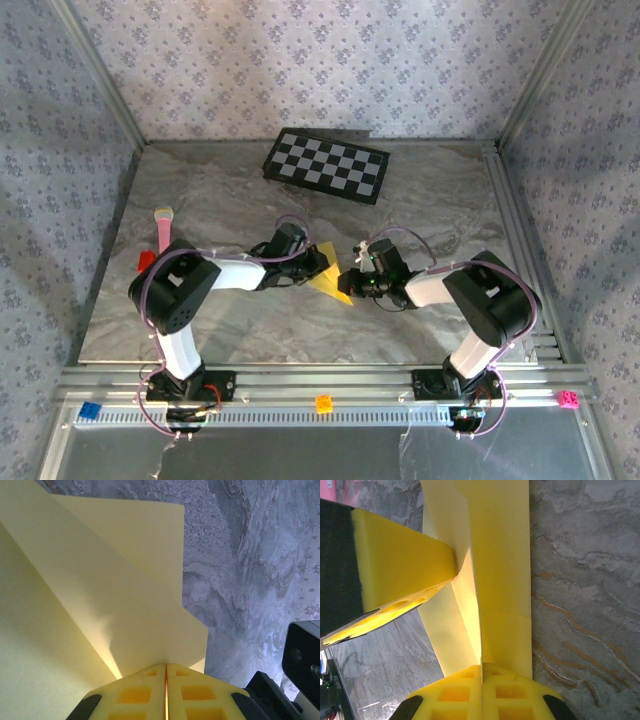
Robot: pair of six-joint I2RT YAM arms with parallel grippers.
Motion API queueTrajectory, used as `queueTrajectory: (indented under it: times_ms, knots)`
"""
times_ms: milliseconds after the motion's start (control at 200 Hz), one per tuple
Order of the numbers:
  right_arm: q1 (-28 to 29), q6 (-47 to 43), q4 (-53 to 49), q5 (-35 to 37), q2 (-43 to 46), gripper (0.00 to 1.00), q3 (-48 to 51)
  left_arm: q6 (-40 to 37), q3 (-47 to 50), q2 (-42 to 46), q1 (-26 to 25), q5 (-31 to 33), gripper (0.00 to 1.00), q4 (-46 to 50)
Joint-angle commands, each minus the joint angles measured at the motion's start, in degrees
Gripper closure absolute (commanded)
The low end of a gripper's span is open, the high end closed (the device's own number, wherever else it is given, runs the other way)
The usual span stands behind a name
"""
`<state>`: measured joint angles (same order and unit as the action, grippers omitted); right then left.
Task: Fold a paper plane with a square sheet of paper (pick it up from the middle)
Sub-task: Fourth fold the wing at the center of the table.
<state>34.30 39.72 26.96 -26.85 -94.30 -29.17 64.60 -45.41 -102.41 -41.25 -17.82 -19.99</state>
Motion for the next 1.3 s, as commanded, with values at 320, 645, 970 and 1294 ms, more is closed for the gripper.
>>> queueTrajectory:
  times_ms: [320, 645, 970, 1294]
  knots:
    - [-0.48, 1.33, -2.38, -0.18, -2.21, 0.95, 0.63, 0.78, -2.04, -2.62, 0.47, -0.82, 0.9, -1.77]
    - [-0.75, 1.61, -3.0, -0.3, -2.58, 0.94, 0.27, 0.37, -2.7, -3.66, 0.64, -1.03, 0.9, -0.89]
    - [-0.96, 1.58, -4.19, -0.51, -2.6, 0.93, -0.19, 0.31, -2.91, -4.64, 0.66, -0.89, 0.89, -0.01]
    - [-1.24, 1.36, -5.89, -0.87, -2.21, 0.91, -0.8, 0.2, -2.54, -5.16, 0.85, -0.55, 0.9, 1.85]
